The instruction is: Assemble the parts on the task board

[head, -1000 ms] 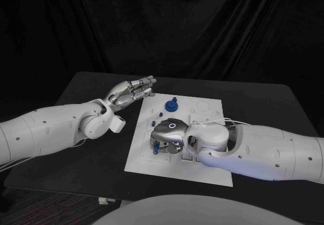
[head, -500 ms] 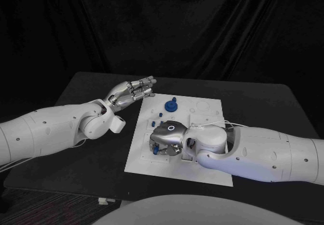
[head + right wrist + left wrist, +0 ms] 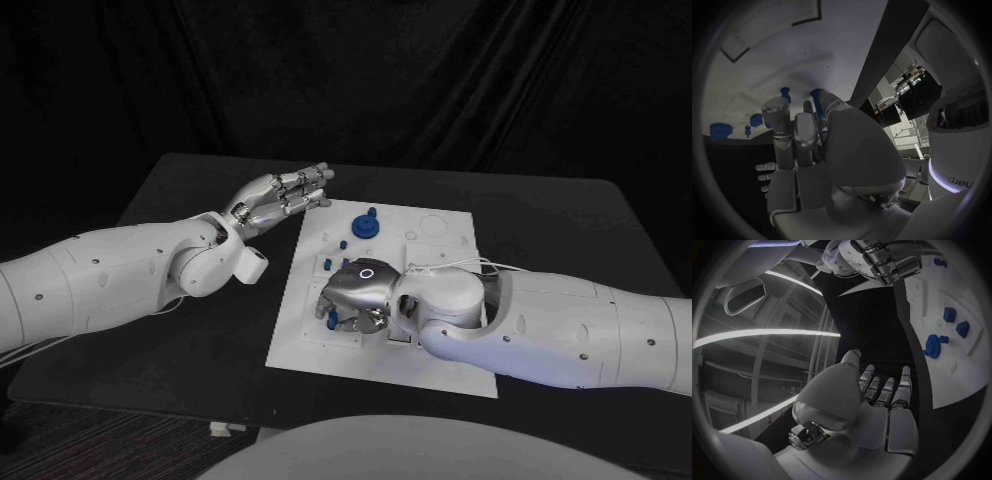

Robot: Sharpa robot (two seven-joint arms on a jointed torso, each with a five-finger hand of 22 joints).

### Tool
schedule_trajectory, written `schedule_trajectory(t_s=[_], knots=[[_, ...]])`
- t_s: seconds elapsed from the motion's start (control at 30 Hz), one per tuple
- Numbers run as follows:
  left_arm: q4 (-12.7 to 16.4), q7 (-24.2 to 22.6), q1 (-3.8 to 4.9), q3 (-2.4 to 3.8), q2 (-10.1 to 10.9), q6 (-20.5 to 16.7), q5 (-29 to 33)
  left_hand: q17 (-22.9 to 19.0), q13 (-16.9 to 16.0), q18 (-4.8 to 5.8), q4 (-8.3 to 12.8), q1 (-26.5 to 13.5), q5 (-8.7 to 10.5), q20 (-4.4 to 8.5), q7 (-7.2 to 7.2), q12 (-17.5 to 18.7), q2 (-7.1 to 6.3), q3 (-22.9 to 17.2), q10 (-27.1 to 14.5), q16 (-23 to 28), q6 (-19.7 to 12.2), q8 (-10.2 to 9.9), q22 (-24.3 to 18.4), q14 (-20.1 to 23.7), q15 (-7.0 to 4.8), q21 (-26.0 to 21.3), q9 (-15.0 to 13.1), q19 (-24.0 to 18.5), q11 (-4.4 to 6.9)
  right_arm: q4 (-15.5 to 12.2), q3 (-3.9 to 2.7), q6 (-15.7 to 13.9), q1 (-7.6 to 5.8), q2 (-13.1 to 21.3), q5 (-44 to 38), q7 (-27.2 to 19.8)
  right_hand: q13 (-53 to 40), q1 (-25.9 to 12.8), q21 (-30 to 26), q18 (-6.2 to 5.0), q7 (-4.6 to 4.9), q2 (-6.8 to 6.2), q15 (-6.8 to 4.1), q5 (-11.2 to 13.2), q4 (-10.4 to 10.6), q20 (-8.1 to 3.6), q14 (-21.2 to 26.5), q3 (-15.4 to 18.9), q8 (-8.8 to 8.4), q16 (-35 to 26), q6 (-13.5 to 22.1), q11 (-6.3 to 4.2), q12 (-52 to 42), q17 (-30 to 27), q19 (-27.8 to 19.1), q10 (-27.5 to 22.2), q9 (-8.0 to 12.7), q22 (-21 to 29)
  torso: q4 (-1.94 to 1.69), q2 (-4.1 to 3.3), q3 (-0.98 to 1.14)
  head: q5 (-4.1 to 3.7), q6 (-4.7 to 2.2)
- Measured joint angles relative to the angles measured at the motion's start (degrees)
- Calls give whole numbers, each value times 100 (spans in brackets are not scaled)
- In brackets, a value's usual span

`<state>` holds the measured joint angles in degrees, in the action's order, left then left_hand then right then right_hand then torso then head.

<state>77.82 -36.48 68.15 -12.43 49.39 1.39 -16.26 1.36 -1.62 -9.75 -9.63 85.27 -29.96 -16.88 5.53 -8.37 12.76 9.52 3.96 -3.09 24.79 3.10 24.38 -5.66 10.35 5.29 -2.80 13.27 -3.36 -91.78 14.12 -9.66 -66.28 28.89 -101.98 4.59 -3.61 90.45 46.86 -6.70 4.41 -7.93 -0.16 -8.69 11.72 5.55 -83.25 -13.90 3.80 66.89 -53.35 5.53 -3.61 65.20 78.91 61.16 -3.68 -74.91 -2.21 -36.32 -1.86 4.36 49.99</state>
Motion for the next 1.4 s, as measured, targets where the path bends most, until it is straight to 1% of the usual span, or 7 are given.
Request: schedule_trajectory(t_s=[0.2, 0.37, 0.53, 0.77, 0.97, 1.23, 1.4], knots=[[-14, 9, -3, 0, 3, 8, 0, 0, 0, 0, 0, 0, 0, 0, 0, 0, 0, 0, 0, 0, 0, 0, 0, 0, 0, 0, 0, 0, 0, -13, 0, -12, 2, 102, -2, 10, -1, -271, -361, 0, -482, -37, 19, 368, 91, 39, 128, 559, -81, -135, 2229, 102, -17, -163, -142, -1191, 87, 0, -1, 1, -1, -16, 0], [-16, 16, -7, 0, 13, 12, 0, 0, 0, 0, 0, 0, 0, 0, 0, 0, 0, 0, 0, 0, 0, 0, 0, 0, 0, 0, 0, 0, 0, -244, 2, -198, -49, 352, -3, -1, -5, -179, -540, 0, -527, -129, 18, 453, 430, 30, 209, 808, -104, -212, 2566, 92, -68, -244, -214, -1520, 94, 0, 1, 2, -1, -16, 0], [-5, 22, -9, 0, 41, 13, 0, 0, 0, 0, 0, 0, 0, 0, -10, 0, 0, 0, -21, 0, 50, 22, 0, 0, 0, 0, 1, 0, -21, -731, -10, -630, -362, 881, 10, -30, -47, -34, -470, 0, -491, -11, -29, 374, 447, 26, 223, 795, -49, -204, 2072, -22, -350, -238, -210, -1274, 48, 1, 10, 5, -1, -13, 0], [18, 34, -12, 0, 117, 13, 1, 0, 0, 0, 0, 0, 0, 0, -10, 0, 0, 0, -21, 0, 50, 22, 1, 0, 0, 0, -6, 0, -21, -1354, -24, -1362, -924, 1920, 348, -77, -124, 94, -142, -1, -72, 241, -94, 45, 350, -42, 113, 699, 119, 7, 918, -61, -850, -66, -99, -435, -46, -4, 14, 5, 2, -9, 0], [45, 40, -13, 0, 161, 9, 1, 0, 0, 0, 16, 0, -21, 20, 11, 0, 0, -15, -21, 0, 71, 22, 1, 0, 0, 0, -6, 20, -21, -1560, -12, -1637, -1145, 2694, 1015, -56, -821, 84, -77, 0, 78, 306, -246, -9, 319, -158, 82, 718, 239, 38, 234, -436, -2106, -31, -68, 622, -107, -4, 21, 3, 3, -32, 0], [68, 42, -15, -1, 170, 5, 1, 0, 0, 0, 31, 0, -21, 20, 11, 0, 0, -31, -21, 0, 71, 22, 1, 0, 0, 0, -6, 20, -21, -1449, 1, -1136, -1146, 3107, 1644, 419, -6701, -1798, 376, 0, 40, 701, -321, 68, 472, -261, -49, 1332, 348, 930, -561, -573, -7526, 843, 85, 1786, -347, -3, 48, -1, -4, -61, 0], [76, 42, -17, -1, 171, 5, 1, 0, 0, 0, 31, 0, -21, 20, 11, 0, 0, -31, -21, 0, 70, 22, 1, 0, 0, 0, -5, 20, -21, -1385, 6, -485, -997, 3185, 1826, 1007, -7133, -2723, 1582, 136, -93, 872, -419, 7, 497, -373, -74, 1543, 708, 1787, -1009, -663, -8602, 975, 451, 2272, -716, -3, 62, -2, -9, -67, 0]])
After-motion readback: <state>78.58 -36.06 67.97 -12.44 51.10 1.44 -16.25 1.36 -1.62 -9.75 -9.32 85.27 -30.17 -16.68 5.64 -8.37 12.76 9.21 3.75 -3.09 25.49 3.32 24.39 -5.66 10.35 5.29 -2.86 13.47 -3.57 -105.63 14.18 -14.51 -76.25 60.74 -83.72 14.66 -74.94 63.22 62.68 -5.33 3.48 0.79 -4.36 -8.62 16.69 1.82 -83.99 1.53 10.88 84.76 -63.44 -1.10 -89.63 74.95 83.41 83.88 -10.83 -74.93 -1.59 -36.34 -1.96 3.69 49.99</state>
